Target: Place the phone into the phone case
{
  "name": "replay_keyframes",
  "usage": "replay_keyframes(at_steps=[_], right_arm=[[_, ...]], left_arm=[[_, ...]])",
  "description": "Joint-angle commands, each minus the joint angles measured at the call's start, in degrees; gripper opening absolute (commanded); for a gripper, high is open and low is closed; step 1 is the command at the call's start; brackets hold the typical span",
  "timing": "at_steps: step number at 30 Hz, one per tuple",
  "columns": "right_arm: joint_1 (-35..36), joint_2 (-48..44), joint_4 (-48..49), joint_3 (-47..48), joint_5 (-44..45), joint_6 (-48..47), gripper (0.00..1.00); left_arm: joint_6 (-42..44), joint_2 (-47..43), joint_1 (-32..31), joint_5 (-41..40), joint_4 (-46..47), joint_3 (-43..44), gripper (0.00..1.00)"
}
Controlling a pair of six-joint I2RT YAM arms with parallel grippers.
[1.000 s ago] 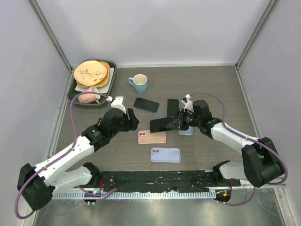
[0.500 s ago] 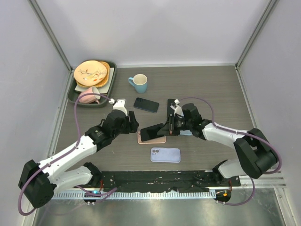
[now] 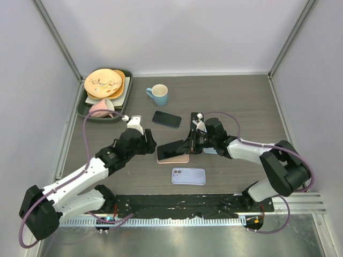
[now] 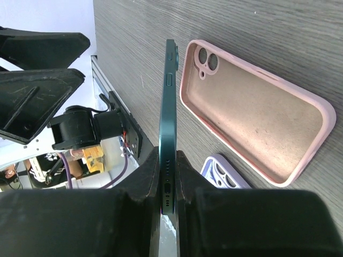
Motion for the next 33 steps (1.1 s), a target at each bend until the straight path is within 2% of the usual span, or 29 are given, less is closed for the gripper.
replay_keyframes(at_steps=[1,15,33], right_arm=[[0.1,0.0,5.6,1.4,-1.2,1.7,0.01],[0.1,2.6,7.3,-0.9,-0.3,1.5,0.01],[0.0,7.2,3.5,-3.1,1.9,1.3,0.01]], left_arm=[[0.0,-1.6,-0.1,-1.2,2.2,-0.7,0.62],[0.2,-1.6,-0.1,-1.2,1.8,-1.1,0.61],[0.5,0.4,0.0,-1.0,2.3,-0.3,0.61]])
